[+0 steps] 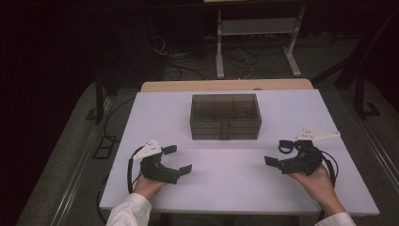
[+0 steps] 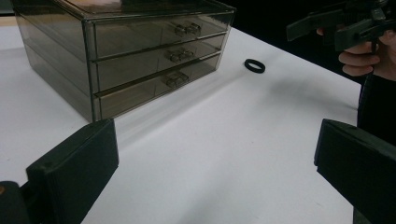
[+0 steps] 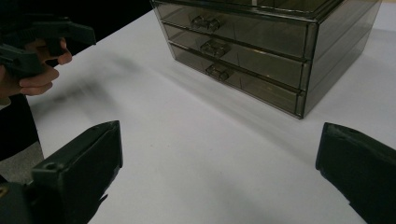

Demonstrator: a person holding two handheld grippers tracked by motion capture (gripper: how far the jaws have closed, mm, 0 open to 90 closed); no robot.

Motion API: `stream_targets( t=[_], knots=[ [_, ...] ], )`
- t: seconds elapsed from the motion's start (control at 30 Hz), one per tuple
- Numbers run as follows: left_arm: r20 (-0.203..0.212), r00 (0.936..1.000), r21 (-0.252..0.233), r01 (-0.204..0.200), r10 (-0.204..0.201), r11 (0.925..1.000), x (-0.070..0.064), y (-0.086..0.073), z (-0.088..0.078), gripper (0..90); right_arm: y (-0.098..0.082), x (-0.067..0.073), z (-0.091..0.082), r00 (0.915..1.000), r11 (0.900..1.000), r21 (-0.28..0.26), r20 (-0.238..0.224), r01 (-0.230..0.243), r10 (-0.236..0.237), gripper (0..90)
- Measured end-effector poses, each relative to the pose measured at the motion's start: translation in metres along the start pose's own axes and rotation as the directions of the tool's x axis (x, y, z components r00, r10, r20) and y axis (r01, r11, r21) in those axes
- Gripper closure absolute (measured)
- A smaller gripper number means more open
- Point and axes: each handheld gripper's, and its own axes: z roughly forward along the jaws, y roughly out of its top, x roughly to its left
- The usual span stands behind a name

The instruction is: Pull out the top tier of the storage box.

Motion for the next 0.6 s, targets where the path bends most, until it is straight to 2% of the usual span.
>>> stream_targets(
  t=[0.6],
  knots=[
    [0.001,1.0000,0.006,0.003,-0.003,1.0000,0.001,0.000,0.001,0.0,0.009,-0.002,0.011,0.9999,1.000,0.010,-0.014,-0.009,0.009,0.2]
  ],
)
